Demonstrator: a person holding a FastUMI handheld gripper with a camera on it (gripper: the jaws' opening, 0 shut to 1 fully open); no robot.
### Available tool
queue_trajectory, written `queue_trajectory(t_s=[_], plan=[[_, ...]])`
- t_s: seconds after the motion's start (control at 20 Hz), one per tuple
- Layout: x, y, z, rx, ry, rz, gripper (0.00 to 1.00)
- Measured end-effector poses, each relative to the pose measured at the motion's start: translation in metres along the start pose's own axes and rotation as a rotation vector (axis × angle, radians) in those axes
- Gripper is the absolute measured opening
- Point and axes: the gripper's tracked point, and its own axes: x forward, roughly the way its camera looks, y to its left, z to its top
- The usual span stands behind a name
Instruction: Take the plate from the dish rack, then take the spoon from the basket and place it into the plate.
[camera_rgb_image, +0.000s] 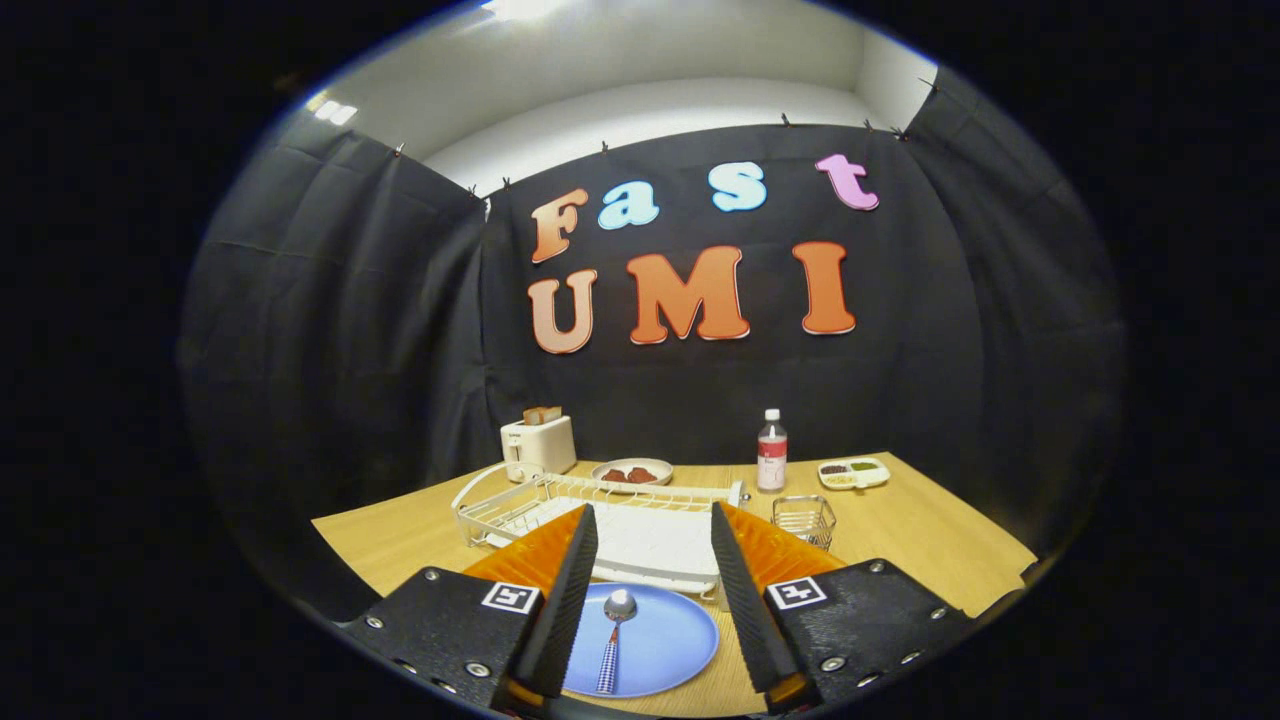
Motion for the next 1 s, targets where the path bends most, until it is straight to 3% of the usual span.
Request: queue_trajectory(t_s=[0.15, 0.35, 0.75, 1.0], plan=[[-0.005, 0.004, 0.019, -0.022, -0.05, -0.014, 0.81], [-0.007, 0.003, 0.032, -0.042, -0.091, -0.045, 0.89], [-0.006, -0.006, 0.031, -0.047, -0.101, -0.094, 0.91], [0.003, 0.001, 0.033, -0.034, -0.103, -0.059, 0.91]])
